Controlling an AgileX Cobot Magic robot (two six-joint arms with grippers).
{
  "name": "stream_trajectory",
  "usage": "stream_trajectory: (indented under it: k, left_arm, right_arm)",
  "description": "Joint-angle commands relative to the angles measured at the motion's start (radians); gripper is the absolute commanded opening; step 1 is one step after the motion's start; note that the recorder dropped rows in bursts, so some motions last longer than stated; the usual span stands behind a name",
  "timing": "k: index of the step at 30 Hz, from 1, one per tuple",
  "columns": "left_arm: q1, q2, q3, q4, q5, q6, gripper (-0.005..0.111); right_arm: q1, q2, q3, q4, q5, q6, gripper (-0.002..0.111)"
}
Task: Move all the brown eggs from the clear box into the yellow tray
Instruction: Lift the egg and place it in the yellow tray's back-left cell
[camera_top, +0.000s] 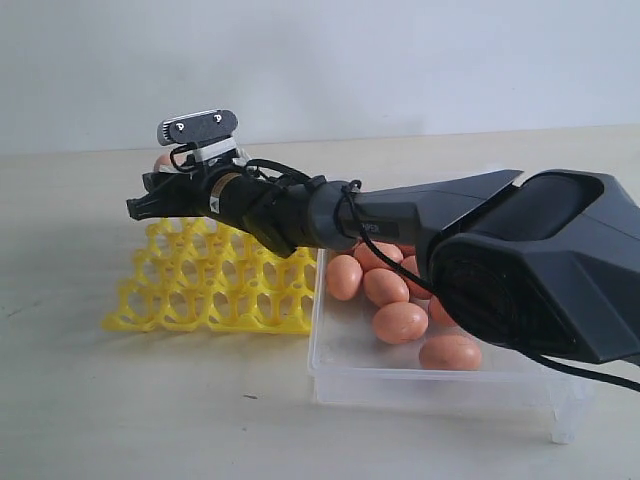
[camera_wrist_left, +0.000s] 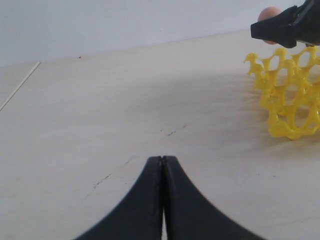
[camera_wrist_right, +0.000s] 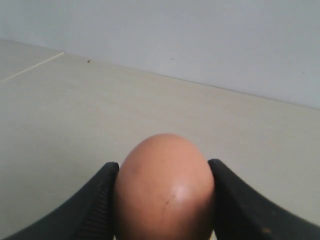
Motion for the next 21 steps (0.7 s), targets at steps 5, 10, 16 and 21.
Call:
stream_trajectory:
  k: [5, 10, 16, 21]
  left_arm:
    - [-0.006, 0.001, -0.004, -0.002, -0.009, -0.004, 0.000]
    - [-0.006, 0.001, -0.004, -0.002, -0.009, -0.004, 0.000]
    - [-0.006, 0.001, -0.004, -0.002, -0.009, -0.004, 0.000]
    - [-0.006, 0.001, -0.004, -0.002, -0.009, -0.004, 0.000]
  right_arm:
    - [-0.004, -0.002, -0.012, -0.007, 0.014, -0.017, 0.056]
    - [-0.004, -0.002, -0.012, -0.007, 0.014, -0.017, 0.058]
    - [-0.004, -0.029, -0.012, -0.007, 0.072, -0.017, 0.058]
    - [-0.004, -0.128, -0.012, -0.007, 0.322, -0.017, 0.054]
